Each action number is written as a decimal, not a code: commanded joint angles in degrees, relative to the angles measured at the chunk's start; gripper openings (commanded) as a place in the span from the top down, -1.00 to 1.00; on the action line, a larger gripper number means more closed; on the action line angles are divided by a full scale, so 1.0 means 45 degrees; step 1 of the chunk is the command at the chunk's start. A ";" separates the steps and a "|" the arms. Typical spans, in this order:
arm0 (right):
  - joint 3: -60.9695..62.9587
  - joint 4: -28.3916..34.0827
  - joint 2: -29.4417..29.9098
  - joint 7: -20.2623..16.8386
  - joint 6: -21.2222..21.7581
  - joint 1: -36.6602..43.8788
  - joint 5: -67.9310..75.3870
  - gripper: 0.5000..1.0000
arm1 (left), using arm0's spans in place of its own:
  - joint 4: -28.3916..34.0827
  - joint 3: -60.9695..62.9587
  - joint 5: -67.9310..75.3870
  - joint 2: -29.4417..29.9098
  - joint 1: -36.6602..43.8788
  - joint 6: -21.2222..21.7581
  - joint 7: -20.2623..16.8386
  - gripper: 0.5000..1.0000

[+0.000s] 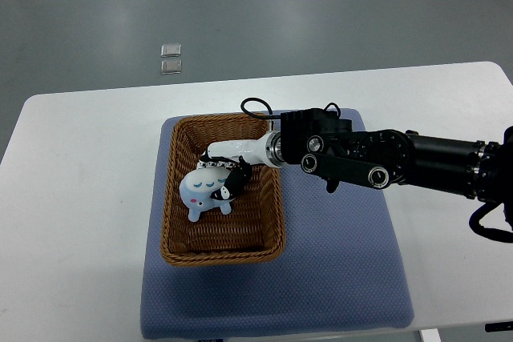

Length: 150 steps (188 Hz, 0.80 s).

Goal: Place blue toy in brown basket

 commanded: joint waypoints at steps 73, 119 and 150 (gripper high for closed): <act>0.0853 -0.0336 -0.0583 0.0018 0.0217 0.0229 0.0269 -0.64 | -0.0010 0.0068 0.0000 0.0000 -0.0059 0.0019 -0.0002 -1.00; 0.2885 -0.0219 -0.1814 0.0018 0.1213 0.0483 0.1578 -0.64 | 0.0068 0.0068 0.0000 0.0000 -0.0059 0.0019 -0.0002 -1.00; 0.4389 -0.0160 -0.2595 0.0018 0.1252 0.0366 0.2339 -0.64 | 0.0068 0.0068 0.0000 0.0000 -0.0059 0.0019 0.0018 -1.00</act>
